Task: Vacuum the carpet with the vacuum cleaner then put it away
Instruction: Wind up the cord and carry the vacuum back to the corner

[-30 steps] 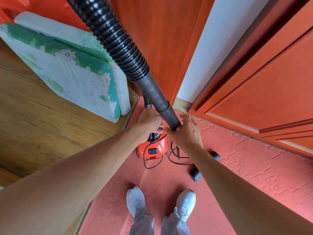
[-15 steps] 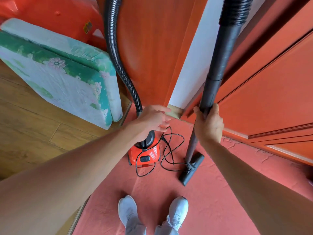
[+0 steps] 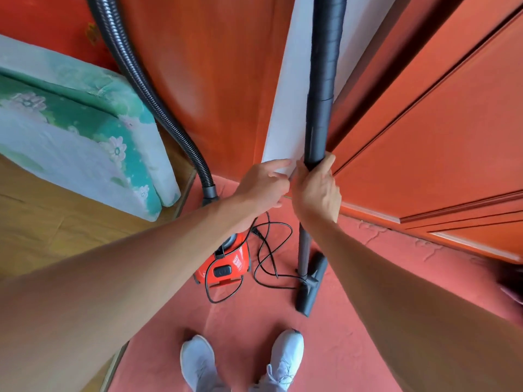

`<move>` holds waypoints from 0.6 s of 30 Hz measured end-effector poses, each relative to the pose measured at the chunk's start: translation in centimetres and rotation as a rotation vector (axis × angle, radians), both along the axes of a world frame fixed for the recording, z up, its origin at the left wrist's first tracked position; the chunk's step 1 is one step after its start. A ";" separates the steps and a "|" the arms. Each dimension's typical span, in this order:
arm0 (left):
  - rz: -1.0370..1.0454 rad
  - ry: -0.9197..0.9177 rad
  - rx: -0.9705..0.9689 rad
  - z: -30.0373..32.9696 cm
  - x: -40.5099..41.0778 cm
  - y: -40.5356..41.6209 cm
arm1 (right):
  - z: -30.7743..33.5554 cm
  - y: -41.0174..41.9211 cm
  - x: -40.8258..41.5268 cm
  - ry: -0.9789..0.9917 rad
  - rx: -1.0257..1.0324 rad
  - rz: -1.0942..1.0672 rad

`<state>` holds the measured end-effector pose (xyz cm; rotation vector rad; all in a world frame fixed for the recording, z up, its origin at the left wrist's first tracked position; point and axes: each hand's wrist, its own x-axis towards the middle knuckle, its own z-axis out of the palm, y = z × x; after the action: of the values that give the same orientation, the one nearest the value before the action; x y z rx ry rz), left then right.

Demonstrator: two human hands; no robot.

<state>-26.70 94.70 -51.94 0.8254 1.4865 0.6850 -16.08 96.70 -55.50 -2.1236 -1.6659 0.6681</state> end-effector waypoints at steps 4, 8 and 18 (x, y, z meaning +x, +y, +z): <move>-0.034 0.034 0.029 1.2 0.6 -1.1 | 0.2 -2.8 -0.1 0.080 -0.070 -0.006; -0.093 0.126 0.051 1.5 1.3 -1.7 | 0.1 -3.2 0.1 0.096 -0.113 -0.033; -0.005 0.181 -0.066 -0.2 1.5 -3.4 | 0.1 -4.9 1.4 0.073 -0.062 0.015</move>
<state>-25.22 91.28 -52.15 0.8580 1.6606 0.5663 -14.68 91.84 -55.36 -2.1047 -1.6438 0.8017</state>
